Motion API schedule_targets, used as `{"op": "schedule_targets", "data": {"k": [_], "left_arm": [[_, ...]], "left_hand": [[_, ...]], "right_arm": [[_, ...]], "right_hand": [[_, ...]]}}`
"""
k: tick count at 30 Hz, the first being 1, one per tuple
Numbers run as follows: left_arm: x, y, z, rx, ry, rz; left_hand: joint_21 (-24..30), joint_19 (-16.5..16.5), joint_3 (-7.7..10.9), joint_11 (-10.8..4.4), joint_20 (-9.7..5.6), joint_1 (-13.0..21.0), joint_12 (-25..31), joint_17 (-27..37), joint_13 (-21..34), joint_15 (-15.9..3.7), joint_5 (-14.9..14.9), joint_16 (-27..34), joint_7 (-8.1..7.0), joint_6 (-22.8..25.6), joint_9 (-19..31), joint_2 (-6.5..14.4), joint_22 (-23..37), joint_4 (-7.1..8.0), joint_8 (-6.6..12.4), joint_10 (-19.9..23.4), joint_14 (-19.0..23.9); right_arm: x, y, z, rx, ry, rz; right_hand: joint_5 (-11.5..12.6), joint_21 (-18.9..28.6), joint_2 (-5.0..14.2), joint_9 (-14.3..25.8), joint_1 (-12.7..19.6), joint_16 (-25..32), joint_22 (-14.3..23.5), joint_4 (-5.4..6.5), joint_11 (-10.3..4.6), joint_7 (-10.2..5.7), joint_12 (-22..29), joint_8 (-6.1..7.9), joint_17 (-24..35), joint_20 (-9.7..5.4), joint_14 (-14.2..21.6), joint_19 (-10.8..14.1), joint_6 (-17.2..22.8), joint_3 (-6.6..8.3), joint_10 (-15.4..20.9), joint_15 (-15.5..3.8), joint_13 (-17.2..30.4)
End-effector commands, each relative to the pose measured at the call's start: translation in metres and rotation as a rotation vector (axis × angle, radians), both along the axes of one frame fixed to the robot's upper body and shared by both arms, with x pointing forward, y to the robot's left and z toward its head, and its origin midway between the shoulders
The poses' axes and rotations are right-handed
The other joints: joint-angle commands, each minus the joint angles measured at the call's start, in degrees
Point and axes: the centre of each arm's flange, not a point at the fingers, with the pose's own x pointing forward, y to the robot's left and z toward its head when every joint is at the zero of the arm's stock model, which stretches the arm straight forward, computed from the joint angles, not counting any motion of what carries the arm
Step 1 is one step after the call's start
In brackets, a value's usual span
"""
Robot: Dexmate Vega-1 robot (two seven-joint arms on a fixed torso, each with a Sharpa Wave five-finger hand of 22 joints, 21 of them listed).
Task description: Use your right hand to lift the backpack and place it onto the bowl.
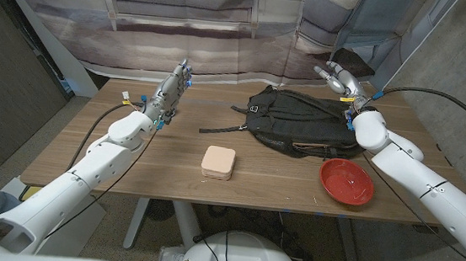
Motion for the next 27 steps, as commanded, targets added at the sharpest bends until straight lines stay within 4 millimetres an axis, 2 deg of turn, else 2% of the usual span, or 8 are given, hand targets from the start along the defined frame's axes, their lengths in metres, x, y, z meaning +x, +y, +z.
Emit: {"op": "schedule_targets", "data": {"k": [1, 27], "left_arm": [[-0.0009, -0.0026, -0.0037, -0.009, -0.006, -0.003], [-0.004, -0.0022, -0.0069, -0.005, -0.006, 0.005]], "left_hand": [[-0.2, 0.0, -0.34, -0.01, 0.46, 0.3, -0.2, 0.2, 0.1, -0.08, 0.5, -0.2, 0.19, 0.1, 0.2, 0.4, 0.2, -0.07, 0.05, 0.1, 0.2], [-0.3, 0.0, -0.68, 0.07, 0.54, 0.4, -0.2, 0.2, 0.2, -0.07, 0.6, -0.3, 0.13, 0.3, 0.2, 0.7, 0.2, -0.1, 0.01, 0.3, 0.1]], "right_arm": [[-0.0035, -0.001, 0.0022, -0.072, 0.004, -0.062], [-0.0041, -0.0056, -0.0006, -0.207, 0.032, -0.201]], "right_hand": [[-0.2, -0.2, -0.11, 0.1, 0.5, 0.1, 0.2, -0.48, -0.42, -0.18, -0.2, -0.19, 0.1, -2.2, 0.5, 0.7, -0.2, 0.21, 0.0, -0.02, 0.2], [-0.2, -0.6, -0.05, 0.1, 0.7, 0.0, 0.2, -0.75, -0.77, -0.61, -0.5, -0.44, 0.2, -2.18, 0.9, 1.4, -1.1, 0.16, -0.4, -0.14, 0.2]]}}
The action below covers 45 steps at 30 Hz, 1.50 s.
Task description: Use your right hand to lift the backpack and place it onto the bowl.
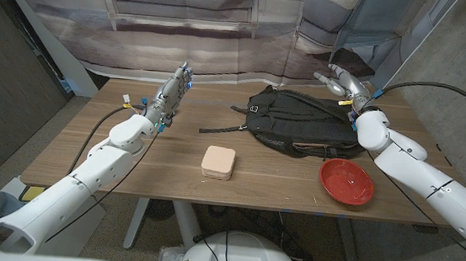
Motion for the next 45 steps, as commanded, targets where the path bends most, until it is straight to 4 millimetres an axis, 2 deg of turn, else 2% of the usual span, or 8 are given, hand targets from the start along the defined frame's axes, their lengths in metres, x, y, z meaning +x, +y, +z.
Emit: {"op": "schedule_targets", "data": {"k": [1, 15, 29, 40, 43, 45], "left_arm": [[-0.001, 0.001, 0.001, 0.001, -0.003, 0.006], [-0.006, -0.003, 0.006, 0.017, -0.001, 0.019], [-0.011, -0.003, 0.005, 0.011, -0.008, 0.023], [-0.012, -0.002, 0.005, 0.016, 0.001, 0.03], [-0.013, -0.003, 0.004, 0.016, 0.004, 0.027], [-0.013, -0.004, 0.003, 0.018, 0.007, 0.029]], "left_hand": [[-0.1, -0.1, -0.39, 0.1, 0.55, 0.2, 0.0, 0.2, 0.2, -0.04, 0.2, 0.0, 0.15, 0.3, 0.2, 0.4, 0.1, 0.21, 0.01, 0.2, 0.1], [-0.1, 0.0, -0.58, -0.06, 0.56, 0.3, 0.0, 0.2, 0.2, -0.12, 0.2, 0.0, 0.18, 0.4, 0.2, 0.5, 0.1, 0.2, 0.0, 0.1, 0.1], [-0.2, -0.1, -0.78, -0.09, 0.73, 0.3, -0.1, 0.2, 0.2, -0.12, 0.3, 0.0, 0.13, 0.4, 0.2, 0.6, 0.1, 0.19, -0.03, 0.1, 0.1], [-0.2, -0.2, -0.97, -0.07, 0.8, 0.3, -0.1, 0.2, 0.2, -0.1, 0.3, -0.1, 0.18, 0.3, 0.2, 0.7, 0.1, 0.19, -0.1, 0.1, 0.0], [-0.2, -0.2, -1.02, -0.02, 0.78, 0.4, -0.1, 0.2, 0.2, -0.08, 0.3, -0.1, 0.13, 0.3, 0.2, 0.7, 0.1, 0.19, -0.09, 0.1, 0.0], [-0.3, -0.2, -1.04, -0.03, 0.82, 0.4, -0.1, 0.2, 0.2, -0.07, 0.3, 0.0, 0.13, 0.3, 0.2, 0.7, 0.1, 0.19, -0.09, 0.1, 0.1]], "right_arm": [[0.0, -0.001, 0.002, -0.073, 0.008, -0.074], [0.009, -0.007, 0.002, -0.14, 0.038, -0.129], [0.005, -0.008, 0.005, -0.225, 0.056, -0.176], [0.004, -0.009, 0.007, -0.283, 0.086, -0.212], [0.004, -0.009, 0.007, -0.294, 0.094, -0.216], [0.004, -0.009, 0.007, -0.3, 0.098, -0.22]], "right_hand": [[-0.2, -0.2, -0.05, 0.2, 0.7, 0.0, 0.2, -0.4, -0.24, 0.15, -0.1, 0.01, 0.1, -1.98, 0.7, 0.6, -0.2, 0.09, 0.1, 0.03, 0.2], [-0.2, -0.5, -0.05, 0.2, 1.0, -0.1, 0.2, -0.62, -0.24, 0.25, -0.2, 0.0, 0.1, -1.86, 0.8, 0.9, -0.5, 0.11, 0.0, 0.01, 0.2], [-0.1, -0.7, 0.13, 0.2, 1.5, -0.1, 0.2, -0.97, -0.46, -0.16, -0.3, -0.1, 0.0, -1.91, 1.0, 1.3, -1.1, 0.29, -0.3, -0.13, 0.2], [0.1, -1.0, 0.18, 0.2, 2.9, -0.2, 0.2, -1.82, -0.38, -0.15, -0.6, -0.1, 0.0, -1.72, 1.1, 1.7, -1.7, 0.67, -0.8, -0.07, 0.2], [0.2, -1.2, 0.1, 0.2, 4.0, -0.2, 0.1, -2.52, -0.33, -0.39, -0.8, -0.12, -0.1, -0.77, 1.1, 2.0, -2.2, 0.95, -1.3, -0.01, 0.2], [0.3, -1.3, 0.04, 0.2, 4.5, -0.3, 0.1, -2.82, -0.37, -0.45, -0.8, -0.12, -0.1, -0.69, 1.0, 2.0, -2.4, 1.07, -1.4, 0.18, 0.2]]}}
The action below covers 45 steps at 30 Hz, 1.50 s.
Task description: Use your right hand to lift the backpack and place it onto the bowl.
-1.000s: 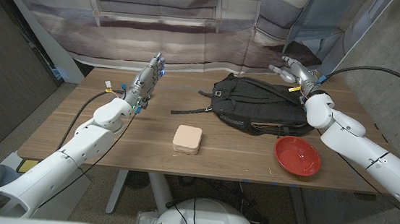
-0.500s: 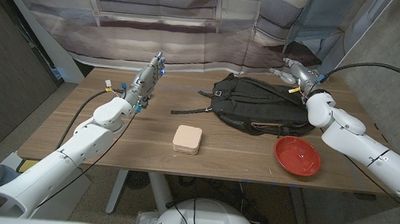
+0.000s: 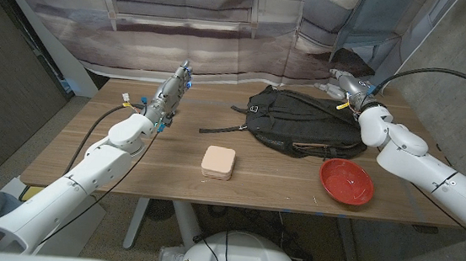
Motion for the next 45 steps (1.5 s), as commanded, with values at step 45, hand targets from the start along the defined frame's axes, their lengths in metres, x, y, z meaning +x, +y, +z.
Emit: {"op": "schedule_targets", "data": {"k": [45], "left_arm": [[-0.02, -0.006, -0.001, 0.02, 0.006, 0.022]], "left_hand": [[-0.1, -0.4, -1.25, 1.07, 0.28, 0.2, -0.1, 0.2, 0.2, 0.74, 0.4, 0.0, 0.56, 1.0, 0.2, 0.8, 0.1, 0.06, 0.04, 0.0, 0.4]], "right_arm": [[0.005, 0.004, -0.002, -0.239, 0.171, -0.177]], "right_hand": [[3.1, -3.9, -4.15, 0.3, 14.2, -1.0, 0.2, -3.58, 0.16, -2.67, -1.7, -0.48, 0.1, 2.39, -4.1, 1.7, -10.5, 2.26, -8.1, 2.85, 0.4]]}}
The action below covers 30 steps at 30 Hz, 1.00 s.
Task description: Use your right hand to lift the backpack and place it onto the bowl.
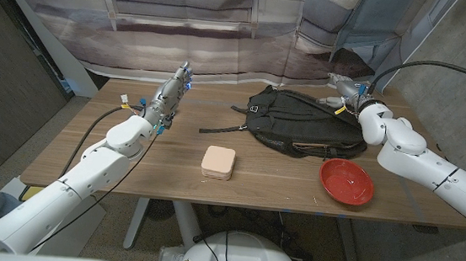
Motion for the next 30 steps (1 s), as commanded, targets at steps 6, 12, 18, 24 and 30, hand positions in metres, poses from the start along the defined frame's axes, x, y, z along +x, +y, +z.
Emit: {"op": "schedule_targets", "data": {"k": [6, 12, 18, 24, 30], "left_arm": [[-0.006, -0.002, 0.001, 0.012, 0.0, 0.009], [-0.006, -0.003, -0.001, 0.012, 0.005, 0.01], [-0.011, -0.003, 0.001, 0.017, 0.005, 0.021], [-0.014, -0.004, 0.004, 0.02, 0.003, 0.021], [-0.015, -0.005, 0.004, 0.017, -0.002, 0.017]], "left_hand": [[-0.1, -0.2, -0.55, 0.43, 0.13, -0.1, -0.2, 0.2, 0.2, 0.18, 0.4, 0.0, 0.11, 0.6, 0.2, 0.5, 0.1, 0.07, -0.01, -0.3, -0.2], [-0.1, -0.2, -0.66, 0.47, 0.22, -0.1, -0.1, 0.2, 0.2, 0.15, 0.4, 0.0, 0.15, 0.6, 0.2, 0.6, 0.1, 0.07, -0.01, -0.2, -0.2], [-0.1, -0.2, -0.76, 0.45, 0.3, -0.1, -0.2, 0.2, 0.2, 0.17, 0.4, 0.0, 0.15, 0.6, 0.2, 0.6, 0.1, 0.07, -0.02, -0.2, -0.2], [-0.1, -0.3, -0.87, 0.35, 0.37, -0.1, -0.1, 0.2, 0.2, 0.19, 0.4, 0.0, 0.11, 0.7, 0.2, 0.7, 0.1, 0.08, -0.01, -0.2, -0.2], [-0.2, -0.3, -0.97, 0.44, 0.5, 0.0, -0.2, 0.2, 0.2, 0.16, 0.4, 0.0, 0.13, 0.7, 0.2, 0.7, 0.2, 0.08, -0.03, -0.2, -0.2]], "right_arm": [[0.007, 0.002, 0.002, -0.07, 0.088, -0.076], [0.007, 0.002, 0.004, -0.087, 0.101, -0.099], [0.008, -0.003, 0.004, -0.08, 0.106, -0.113], [0.01, -0.01, 0.003, -0.077, 0.112, -0.129], [0.011, -0.014, 0.002, -0.071, 0.113, -0.136]], "right_hand": [[0.7, -0.7, -0.36, 0.3, 1.7, -0.1, 0.2, 0.16, -0.01, 0.89, -0.3, 0.06, 0.1, 1.53, -1.9, -0.3, -1.7, 0.46, -2.2, 0.61, 0.1], [0.8, -1.2, -0.69, 0.3, 2.4, -0.1, 0.2, 0.4, 0.6, 1.32, -0.4, 0.06, 0.1, 2.21, -2.8, -0.5, -2.7, 0.41, -3.4, 1.26, 0.1], [0.9, -1.5, -0.87, 0.3, 2.7, 0.0, 0.2, 0.55, 0.74, 1.38, -0.3, 0.16, 0.1, 3.21, -3.2, -0.6, -3.0, 0.35, -3.9, 1.63, 0.1], [0.9, -1.5, -0.95, 0.4, 2.8, 0.1, 0.2, 0.64, 0.67, 1.35, -0.2, 0.21, 0.1, 3.5, -3.2, -0.4, -3.1, 0.32, -3.9, 1.64, 0.1], [0.9, -1.6, -1.05, 0.4, 2.8, 0.2, 0.2, 0.77, 0.6, 1.34, -0.1, 0.21, 0.2, 3.54, -3.2, -0.4, -3.4, 0.25, -4.0, 1.84, 0.1]]}}
